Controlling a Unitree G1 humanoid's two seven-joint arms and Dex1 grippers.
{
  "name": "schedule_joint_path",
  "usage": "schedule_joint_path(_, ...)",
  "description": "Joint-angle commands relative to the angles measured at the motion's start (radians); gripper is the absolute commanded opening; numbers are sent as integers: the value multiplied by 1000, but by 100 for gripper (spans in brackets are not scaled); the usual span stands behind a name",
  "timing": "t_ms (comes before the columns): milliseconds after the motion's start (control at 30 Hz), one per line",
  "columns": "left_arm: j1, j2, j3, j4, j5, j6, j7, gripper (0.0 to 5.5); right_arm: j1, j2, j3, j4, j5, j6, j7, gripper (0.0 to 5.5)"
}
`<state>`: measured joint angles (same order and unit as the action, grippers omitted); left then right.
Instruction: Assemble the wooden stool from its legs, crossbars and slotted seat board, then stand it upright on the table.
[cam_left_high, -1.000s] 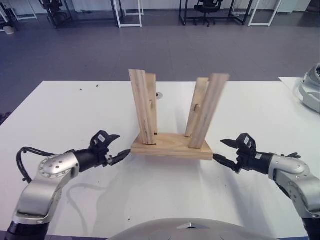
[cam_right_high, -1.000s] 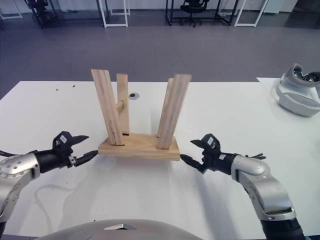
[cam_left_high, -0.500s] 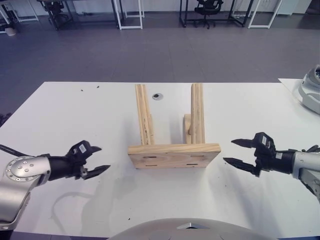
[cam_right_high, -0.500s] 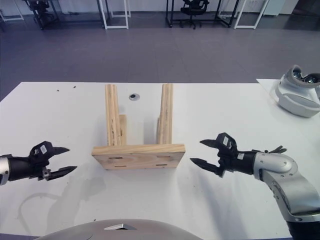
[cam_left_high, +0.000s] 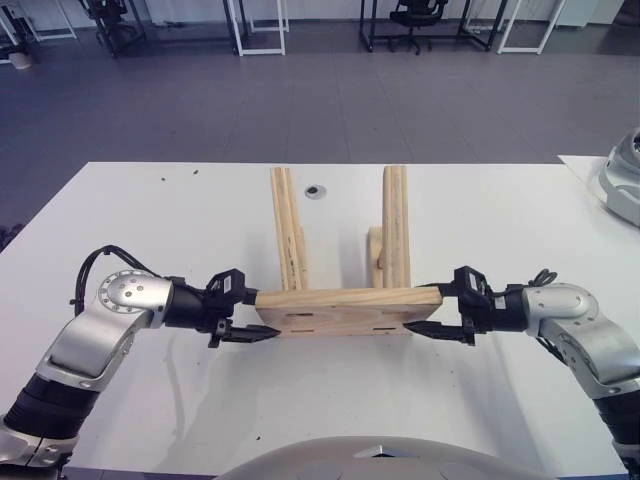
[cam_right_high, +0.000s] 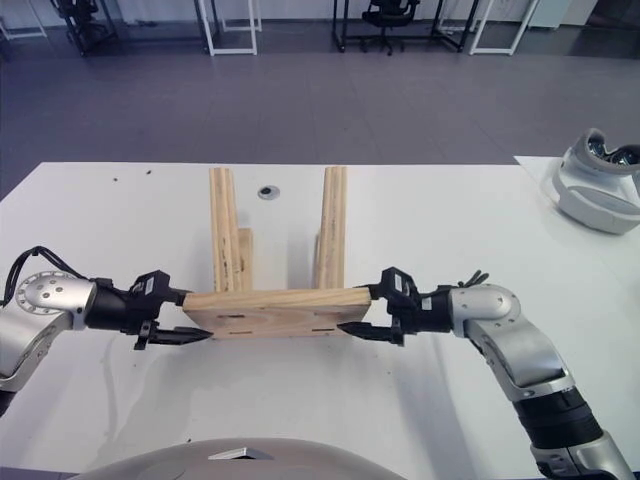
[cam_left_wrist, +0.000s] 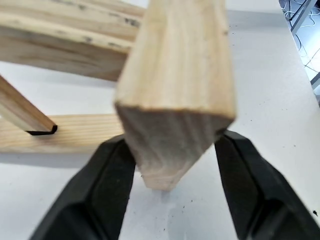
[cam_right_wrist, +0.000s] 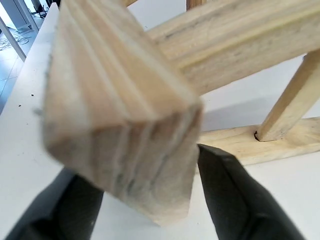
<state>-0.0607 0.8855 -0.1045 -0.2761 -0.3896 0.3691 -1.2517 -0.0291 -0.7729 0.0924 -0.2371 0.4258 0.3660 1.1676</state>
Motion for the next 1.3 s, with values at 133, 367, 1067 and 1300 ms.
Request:
schedule_joint_path(133,-65,-7,-27,79,75,-85,-4,143,-51,10,21,8,9,-31,37,182)
schedule_joint_path(367,-167,11,105,-133,-276,162,-53,142,-172,-43,-65,-102,233,169,126,160)
schedule_joint_path(1067,-661,230,-144,364,-1446,1245,-182,132,-1012,-431,552,416,1389,1248,412,133)
schedule_joint_path(1300,-483,137,18,616,-1173,1182,85,227,-856,-403,508,640,1304,1248,190,264)
